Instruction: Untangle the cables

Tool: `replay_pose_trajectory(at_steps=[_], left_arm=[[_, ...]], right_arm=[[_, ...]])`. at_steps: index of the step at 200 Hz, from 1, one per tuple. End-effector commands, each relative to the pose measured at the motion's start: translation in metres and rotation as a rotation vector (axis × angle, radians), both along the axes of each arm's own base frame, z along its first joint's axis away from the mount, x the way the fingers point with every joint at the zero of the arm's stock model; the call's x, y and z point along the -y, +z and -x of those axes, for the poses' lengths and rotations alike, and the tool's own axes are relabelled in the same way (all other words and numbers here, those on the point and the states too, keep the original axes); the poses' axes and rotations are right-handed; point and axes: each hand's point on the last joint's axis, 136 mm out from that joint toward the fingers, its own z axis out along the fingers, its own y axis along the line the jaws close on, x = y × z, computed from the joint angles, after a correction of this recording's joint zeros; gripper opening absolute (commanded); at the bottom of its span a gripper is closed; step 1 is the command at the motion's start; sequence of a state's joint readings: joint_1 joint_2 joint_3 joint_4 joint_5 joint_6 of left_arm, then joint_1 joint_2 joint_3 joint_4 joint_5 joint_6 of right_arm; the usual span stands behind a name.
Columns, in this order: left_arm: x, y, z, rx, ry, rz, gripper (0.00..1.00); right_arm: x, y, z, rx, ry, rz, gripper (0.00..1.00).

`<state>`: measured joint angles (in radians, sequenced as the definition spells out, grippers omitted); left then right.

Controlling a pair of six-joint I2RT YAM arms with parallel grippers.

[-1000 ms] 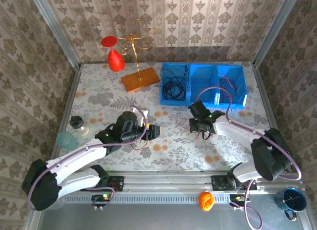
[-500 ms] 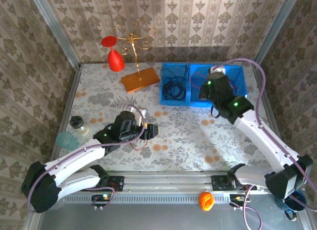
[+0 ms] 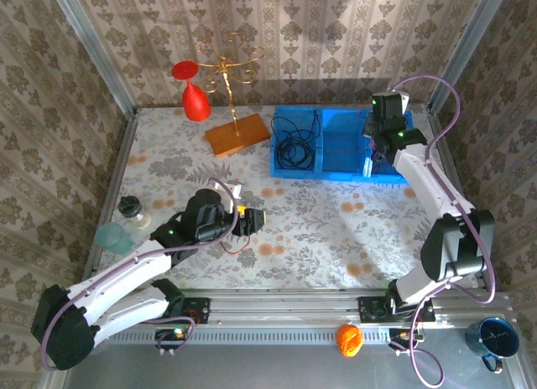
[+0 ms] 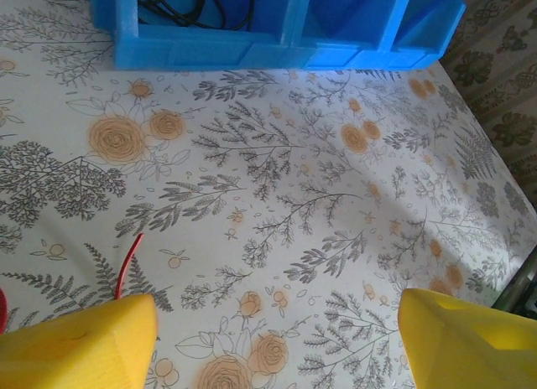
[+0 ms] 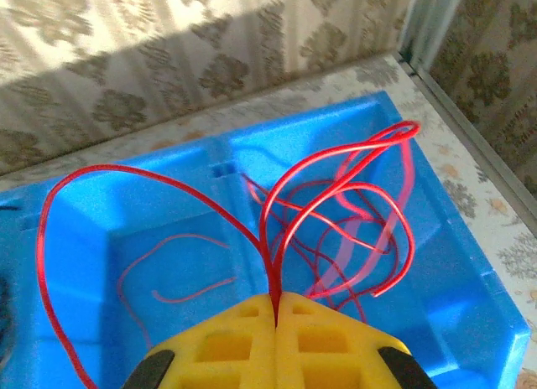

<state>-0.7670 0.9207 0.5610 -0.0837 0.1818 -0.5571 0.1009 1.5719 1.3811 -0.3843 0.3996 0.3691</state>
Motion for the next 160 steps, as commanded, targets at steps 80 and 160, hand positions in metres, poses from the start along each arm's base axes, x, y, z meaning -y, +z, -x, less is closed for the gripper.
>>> replay_pose_trajectory(at_steps=[80,160], left_arm=[[-0.003,0.008,-0.005,-0.022,0.005,0.004,0.77],[-0.031,-0.015,-0.024,-0.085,0.158,-0.068,0.80]], right_arm=[[0.035,-0.057,-0.031,-0.034,-0.105,-0.245,0.23],[-0.012,-0.032,0.018,0.014,0.033,-0.238,0.46]])
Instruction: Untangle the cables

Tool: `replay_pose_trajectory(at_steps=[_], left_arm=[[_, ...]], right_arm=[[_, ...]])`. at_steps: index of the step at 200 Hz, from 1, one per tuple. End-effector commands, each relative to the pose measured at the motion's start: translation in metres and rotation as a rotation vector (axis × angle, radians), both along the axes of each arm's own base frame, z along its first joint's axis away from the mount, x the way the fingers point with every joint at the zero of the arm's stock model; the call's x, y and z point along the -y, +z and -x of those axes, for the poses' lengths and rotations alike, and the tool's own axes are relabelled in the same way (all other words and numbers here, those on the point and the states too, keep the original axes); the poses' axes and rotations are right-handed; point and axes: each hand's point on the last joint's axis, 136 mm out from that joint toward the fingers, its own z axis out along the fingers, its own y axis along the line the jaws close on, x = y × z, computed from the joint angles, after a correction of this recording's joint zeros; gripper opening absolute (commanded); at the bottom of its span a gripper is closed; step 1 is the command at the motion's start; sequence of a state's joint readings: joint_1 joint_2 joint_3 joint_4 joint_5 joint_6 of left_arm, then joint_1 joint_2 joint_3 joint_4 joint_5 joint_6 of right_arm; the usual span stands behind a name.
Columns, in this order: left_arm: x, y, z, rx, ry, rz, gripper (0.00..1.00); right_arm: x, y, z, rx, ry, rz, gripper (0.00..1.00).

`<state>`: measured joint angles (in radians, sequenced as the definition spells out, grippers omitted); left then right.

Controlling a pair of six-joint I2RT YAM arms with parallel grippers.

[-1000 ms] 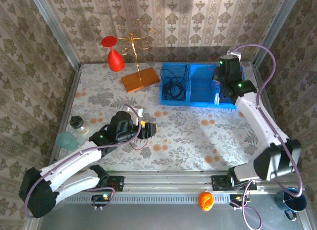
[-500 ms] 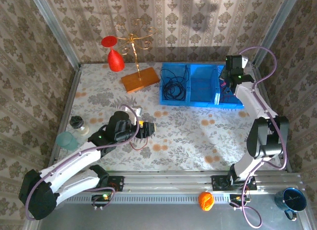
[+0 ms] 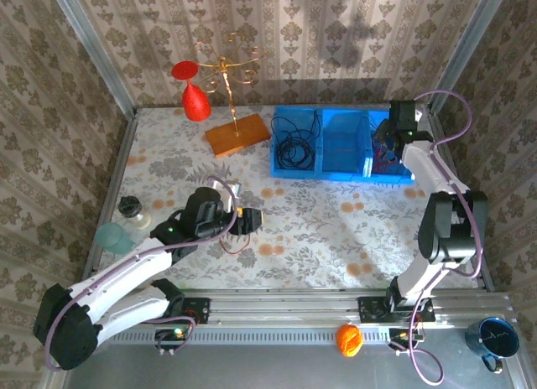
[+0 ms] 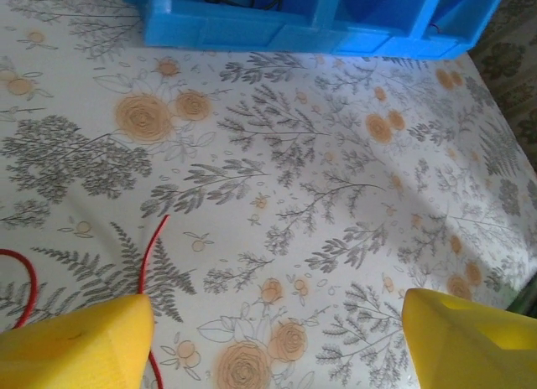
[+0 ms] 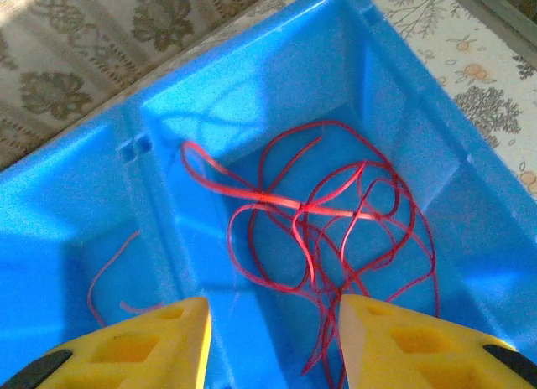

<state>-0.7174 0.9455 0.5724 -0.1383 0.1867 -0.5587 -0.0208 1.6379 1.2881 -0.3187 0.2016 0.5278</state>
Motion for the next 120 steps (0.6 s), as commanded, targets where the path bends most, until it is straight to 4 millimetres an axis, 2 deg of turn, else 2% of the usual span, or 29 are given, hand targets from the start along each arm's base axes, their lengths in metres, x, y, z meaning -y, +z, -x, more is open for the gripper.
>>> replay_pose_trajectory(at_steps=[1,14,19,41,59,85,93,98,120], left_arm=[[-0.019,-0.002,-0.017,-0.033,0.116,-0.028,0.80],[-0.035,-0.017,-0.024,-0.072,0.191,-0.059,0.80],[-0.043,-0.023,-0.026,-0.090,0.227,-0.073,0.80],[-0.075,-0.047,-0.033,-0.153,0.357,-0.104,0.81],[-0.104,-0.061,-0.036,-0.189,0.467,-0.105,0.81],[-0.134,-0.070,-0.038,-0.206,0.578,-0.086,0.81],[-0.142,-0.072,-0.039,-0.212,0.609,-0.081,0.83],[-0.148,-0.074,-0.038,-0.221,0.634,-0.082,0.85],[-0.156,-0.083,-0.038,-0.263,0.657,-0.052,0.84]], right_arm=[[-0.037,0.032,0.024,0.083,0.098,0.006,0.47],[-0.071,0.033,0.045,0.089,0.177,0.048,0.47],[-0.084,0.042,0.058,0.118,0.208,0.065,0.48],[-0.152,0.039,0.104,0.144,0.384,0.146,0.49],[-0.209,0.024,0.138,0.137,0.540,0.171,0.50],[-0.310,-0.005,0.183,0.103,0.871,0.182,0.54],[-0.335,-0.010,0.192,0.084,0.948,0.191,0.56],[-0.351,-0.023,0.196,0.047,0.992,0.206,0.57],[-0.408,-0.043,0.205,-0.008,1.127,0.148,0.60]])
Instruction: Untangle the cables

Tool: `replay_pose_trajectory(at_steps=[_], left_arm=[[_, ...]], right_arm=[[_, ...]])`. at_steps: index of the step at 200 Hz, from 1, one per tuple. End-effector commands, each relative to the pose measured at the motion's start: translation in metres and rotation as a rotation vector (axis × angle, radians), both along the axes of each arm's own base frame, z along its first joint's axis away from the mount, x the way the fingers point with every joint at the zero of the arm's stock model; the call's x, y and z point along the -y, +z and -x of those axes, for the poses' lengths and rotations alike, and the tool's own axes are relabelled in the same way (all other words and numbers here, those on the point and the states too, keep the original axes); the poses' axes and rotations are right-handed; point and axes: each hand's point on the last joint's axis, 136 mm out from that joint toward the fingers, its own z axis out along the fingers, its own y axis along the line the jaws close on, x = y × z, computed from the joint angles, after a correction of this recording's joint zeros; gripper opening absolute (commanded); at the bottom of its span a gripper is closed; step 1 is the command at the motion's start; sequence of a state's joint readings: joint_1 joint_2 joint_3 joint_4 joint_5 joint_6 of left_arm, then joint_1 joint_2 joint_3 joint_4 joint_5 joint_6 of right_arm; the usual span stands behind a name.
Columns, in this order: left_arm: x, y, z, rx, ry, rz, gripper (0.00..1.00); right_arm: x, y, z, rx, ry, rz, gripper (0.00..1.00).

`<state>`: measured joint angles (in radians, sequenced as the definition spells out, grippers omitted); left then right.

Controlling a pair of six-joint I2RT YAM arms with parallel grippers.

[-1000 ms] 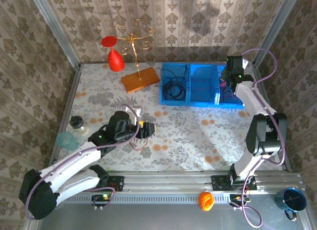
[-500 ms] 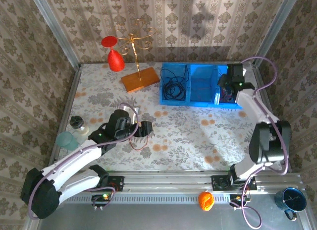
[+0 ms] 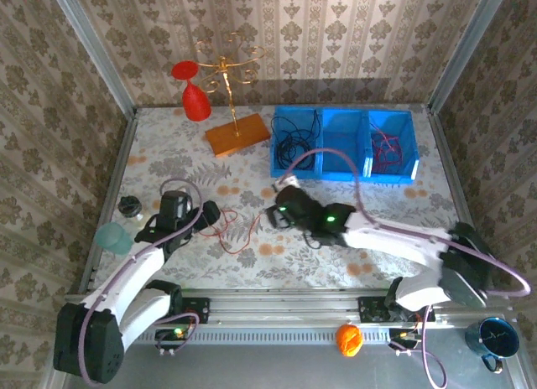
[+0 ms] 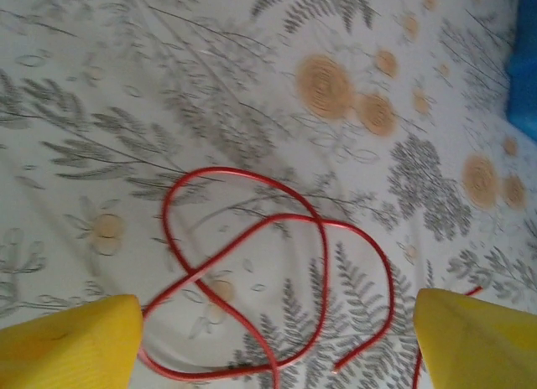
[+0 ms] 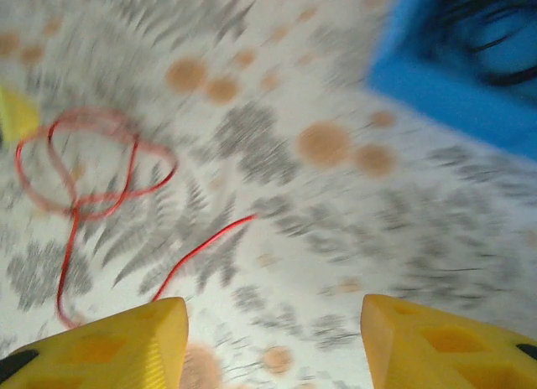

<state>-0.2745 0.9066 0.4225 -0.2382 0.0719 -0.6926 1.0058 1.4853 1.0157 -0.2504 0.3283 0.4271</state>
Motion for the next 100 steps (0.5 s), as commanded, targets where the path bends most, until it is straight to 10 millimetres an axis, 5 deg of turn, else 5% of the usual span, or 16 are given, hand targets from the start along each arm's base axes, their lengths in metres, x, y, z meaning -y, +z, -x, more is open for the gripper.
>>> replay_pose_trajectory(at_steps=[1,22,50,100], left_arm=[[-0.009,-0.010,0.003,-0.035,0.048,0.041,0.84],[-0.011,-0.022,0.005,-0.071,0.044,0.045,0.75],[-0.010,-0.035,0.006,-0.077,0.035,0.060,0.58],[-0.012,-0.034,0.001,-0.047,0.011,0.037,0.13]], right_arm=[[-0.052,-0.009,0.006,-0.043,0.128,-0.021,0.60],[-0.094,-0.023,0.004,-0.105,0.215,-0.032,0.63],[-0.123,-0.051,-0.005,-0.170,0.237,-0.010,0.65],[-0.105,-0.062,-0.005,-0.204,0.178,-0.016,0.65]])
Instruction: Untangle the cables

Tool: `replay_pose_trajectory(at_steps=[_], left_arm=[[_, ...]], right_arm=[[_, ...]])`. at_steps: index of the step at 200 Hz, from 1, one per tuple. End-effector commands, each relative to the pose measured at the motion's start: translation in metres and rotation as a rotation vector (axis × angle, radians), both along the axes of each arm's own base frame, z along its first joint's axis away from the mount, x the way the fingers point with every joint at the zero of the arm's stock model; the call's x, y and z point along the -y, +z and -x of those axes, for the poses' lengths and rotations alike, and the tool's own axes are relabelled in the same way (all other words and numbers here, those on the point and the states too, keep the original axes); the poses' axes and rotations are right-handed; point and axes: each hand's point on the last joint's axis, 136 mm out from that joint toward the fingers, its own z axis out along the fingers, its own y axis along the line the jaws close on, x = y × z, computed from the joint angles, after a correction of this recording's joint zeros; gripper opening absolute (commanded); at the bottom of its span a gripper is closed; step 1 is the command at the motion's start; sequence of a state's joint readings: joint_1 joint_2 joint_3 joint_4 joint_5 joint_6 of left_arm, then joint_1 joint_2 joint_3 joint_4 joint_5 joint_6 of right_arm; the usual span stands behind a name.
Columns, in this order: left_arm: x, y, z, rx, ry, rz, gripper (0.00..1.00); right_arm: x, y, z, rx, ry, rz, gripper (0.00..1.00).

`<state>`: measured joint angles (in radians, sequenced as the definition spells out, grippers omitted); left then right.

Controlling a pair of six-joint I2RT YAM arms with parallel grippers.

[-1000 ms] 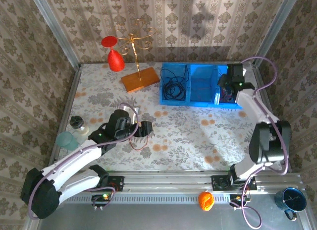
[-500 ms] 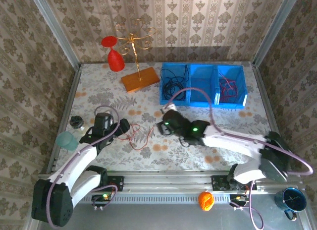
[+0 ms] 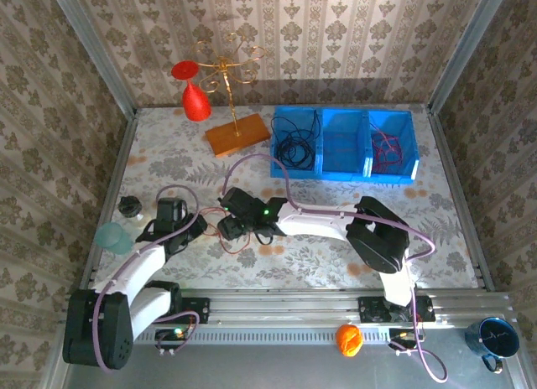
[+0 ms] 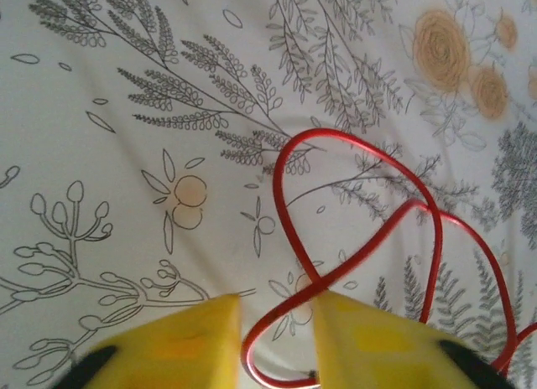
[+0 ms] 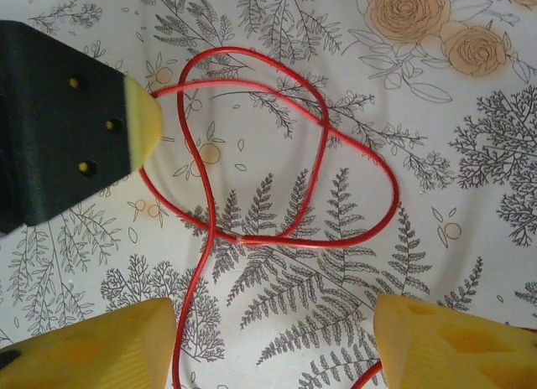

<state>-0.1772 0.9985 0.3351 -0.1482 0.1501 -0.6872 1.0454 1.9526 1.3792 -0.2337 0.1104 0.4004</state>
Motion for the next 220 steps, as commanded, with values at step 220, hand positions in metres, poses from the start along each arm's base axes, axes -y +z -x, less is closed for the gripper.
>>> replay_pose_trajectory(at_steps=[220], left_arm=[[0.126,0.181,0.021,0.436,-0.552,0.081,0.00]], right_arm=[[0.069,0.097,0.024,0.074,-0.014,-0.257,0.49]])
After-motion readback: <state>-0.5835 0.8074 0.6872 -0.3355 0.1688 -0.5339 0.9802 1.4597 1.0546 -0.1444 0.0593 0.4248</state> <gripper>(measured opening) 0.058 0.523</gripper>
